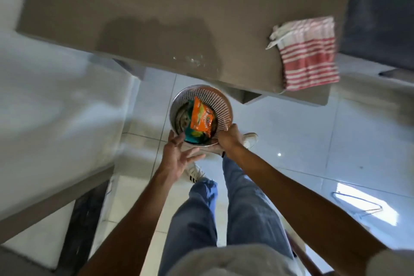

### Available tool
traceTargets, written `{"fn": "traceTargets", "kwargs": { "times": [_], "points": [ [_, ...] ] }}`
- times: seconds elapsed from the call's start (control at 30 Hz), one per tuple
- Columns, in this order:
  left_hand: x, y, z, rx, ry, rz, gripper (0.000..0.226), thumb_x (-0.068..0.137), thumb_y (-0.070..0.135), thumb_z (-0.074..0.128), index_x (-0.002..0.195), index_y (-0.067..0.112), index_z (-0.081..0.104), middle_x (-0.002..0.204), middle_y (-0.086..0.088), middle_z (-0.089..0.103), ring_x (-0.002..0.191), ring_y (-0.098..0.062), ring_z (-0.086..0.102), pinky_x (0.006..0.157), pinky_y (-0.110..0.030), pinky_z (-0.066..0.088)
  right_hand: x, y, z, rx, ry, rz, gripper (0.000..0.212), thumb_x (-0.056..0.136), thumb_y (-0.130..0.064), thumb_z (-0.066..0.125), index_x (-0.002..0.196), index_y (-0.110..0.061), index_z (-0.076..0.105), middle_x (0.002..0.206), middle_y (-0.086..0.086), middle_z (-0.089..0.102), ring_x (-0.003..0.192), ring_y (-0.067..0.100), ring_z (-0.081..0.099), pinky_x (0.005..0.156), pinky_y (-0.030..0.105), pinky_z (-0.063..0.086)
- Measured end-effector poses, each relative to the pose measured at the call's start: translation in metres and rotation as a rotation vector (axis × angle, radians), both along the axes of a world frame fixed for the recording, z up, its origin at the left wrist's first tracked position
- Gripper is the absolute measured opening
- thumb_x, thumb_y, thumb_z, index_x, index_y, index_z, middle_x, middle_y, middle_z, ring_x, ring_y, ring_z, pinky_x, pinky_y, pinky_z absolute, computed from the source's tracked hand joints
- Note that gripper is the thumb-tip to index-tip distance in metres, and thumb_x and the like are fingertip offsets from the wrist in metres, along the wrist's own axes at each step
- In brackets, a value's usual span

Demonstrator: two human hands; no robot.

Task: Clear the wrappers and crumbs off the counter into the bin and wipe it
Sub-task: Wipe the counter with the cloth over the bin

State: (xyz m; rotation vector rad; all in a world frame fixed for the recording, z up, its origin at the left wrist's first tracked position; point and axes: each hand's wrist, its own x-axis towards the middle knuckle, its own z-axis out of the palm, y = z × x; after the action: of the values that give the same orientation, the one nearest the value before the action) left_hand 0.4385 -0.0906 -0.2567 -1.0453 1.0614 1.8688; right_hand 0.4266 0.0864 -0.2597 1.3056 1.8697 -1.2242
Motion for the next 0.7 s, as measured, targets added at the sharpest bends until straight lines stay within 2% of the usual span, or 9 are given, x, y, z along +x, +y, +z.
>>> {"fn": "traceTargets", "kwargs": {
  "times": [0.07, 0.17, 0.23, 0.33, 0.4, 0.47, 0.53, 0.6, 0.7],
  "points": [
    [-0.001, -0.003, 0.043, 0.015, 0.038, 0.033, 0.078, 0.081, 0.031, 0.080, 0.151, 0.017, 0.049, 0.146, -0.019, 0.061, 0.126, -0.051, 0.064, 0.088, -0.060, 0.063, -0.006, -0.010, 0.047, 0.023, 0.032, 0.108, 0.033, 0.091, -0.015, 0.059, 0.119, -0.005, 0.045, 0.111, 0.015, 0.064, 0.095, 0.033, 0.068, 0.064, 0.036, 0.060],
    [-0.007, -0.005, 0.071, -0.157, 0.165, -0.051, 0.049, 0.096, 0.002, 0.059, 0.144, 0.014, 0.055, 0.136, -0.022, 0.070, 0.116, -0.046, 0.073, 0.094, -0.061, 0.061, -0.019, -0.019, 0.089, -0.074, 0.047, 0.286, 0.024, 0.092, -0.013, 0.056, 0.113, -0.007, 0.045, 0.096, 0.009, 0.060, 0.067, 0.024, 0.070, 0.039, 0.024, 0.051],
    [-0.009, -0.012, 0.077, -0.246, 0.213, -0.111, 0.045, 0.101, -0.004, 0.054, 0.145, 0.009, 0.053, 0.139, -0.025, 0.066, 0.117, -0.046, 0.071, 0.105, -0.064, 0.054, -0.028, -0.013, 0.111, -0.066, 0.082, 0.505, 0.014, 0.095, -0.020, 0.056, 0.095, -0.007, 0.056, 0.080, 0.009, 0.066, 0.060, 0.024, 0.074, 0.041, 0.024, 0.053],
    [-0.011, -0.031, 0.077, -0.263, 0.212, -0.209, 0.048, 0.100, 0.002, 0.066, 0.146, -0.002, 0.053, 0.150, -0.029, 0.052, 0.133, -0.037, 0.060, 0.116, -0.054, 0.051, -0.041, 0.017, 0.136, 0.298, 0.411, 0.658, 0.041, 0.103, -0.027, 0.049, 0.065, -0.011, 0.056, 0.061, 0.008, 0.061, 0.052, 0.020, 0.063, 0.058, 0.032, 0.054],
    [-0.017, -0.034, 0.074, -0.299, 0.249, -0.253, 0.061, 0.093, 0.014, 0.080, 0.146, -0.001, 0.055, 0.154, -0.025, 0.048, 0.143, -0.035, 0.052, 0.121, -0.048, 0.046, -0.052, 0.051, 0.153, 0.664, 0.689, 0.573, 0.037, 0.103, -0.020, 0.053, 0.069, -0.008, 0.062, 0.061, 0.016, 0.065, 0.052, 0.030, 0.063, 0.057, 0.032, 0.046],
    [-0.025, -0.038, 0.080, -0.344, 0.355, -0.380, 0.070, 0.090, 0.018, 0.083, 0.150, 0.001, 0.051, 0.156, -0.022, 0.044, 0.145, -0.033, 0.049, 0.123, -0.045, 0.044, -0.069, 0.095, 0.160, 0.916, 0.732, 0.535, 0.030, 0.105, -0.022, 0.049, 0.097, -0.004, 0.071, 0.098, 0.023, 0.075, 0.093, 0.038, 0.073, 0.081, 0.034, 0.053],
    [-0.038, -0.038, 0.079, -0.377, 0.400, -0.390, 0.072, 0.088, 0.015, 0.085, 0.149, -0.002, 0.051, 0.156, -0.023, 0.040, 0.145, -0.034, 0.048, 0.122, -0.039, 0.046, -0.088, 0.140, 0.156, 0.939, 0.510, 0.634, 0.045, 0.109, -0.033, 0.033, 0.141, -0.009, 0.054, 0.154, 0.019, 0.046, 0.148, 0.038, 0.035, 0.123, 0.042, 0.024],
    [-0.054, -0.037, 0.070, -0.302, 0.332, -0.346, 0.073, 0.087, 0.013, 0.085, 0.149, -0.001, 0.051, 0.156, -0.022, 0.041, 0.143, -0.033, 0.050, 0.118, -0.034, 0.048, -0.105, 0.172, 0.143, 0.880, 0.361, 0.677, 0.056, 0.109, -0.041, 0.027, 0.159, -0.017, 0.026, 0.169, 0.014, 0.014, 0.157, 0.037, 0.006, 0.127, 0.052, 0.001],
    [-0.077, -0.038, 0.059, -0.243, 0.328, -0.275, 0.074, 0.086, 0.013, 0.085, 0.151, 0.004, 0.050, 0.153, -0.016, 0.046, 0.138, -0.024, 0.056, 0.106, -0.021, 0.054, -0.151, 0.189, 0.120, 0.829, 0.351, 0.729, 0.059, 0.108, -0.045, 0.028, 0.162, -0.024, 0.014, 0.171, 0.011, 0.006, 0.157, 0.037, 0.004, 0.125, 0.062, 0.001]
  ]
}}
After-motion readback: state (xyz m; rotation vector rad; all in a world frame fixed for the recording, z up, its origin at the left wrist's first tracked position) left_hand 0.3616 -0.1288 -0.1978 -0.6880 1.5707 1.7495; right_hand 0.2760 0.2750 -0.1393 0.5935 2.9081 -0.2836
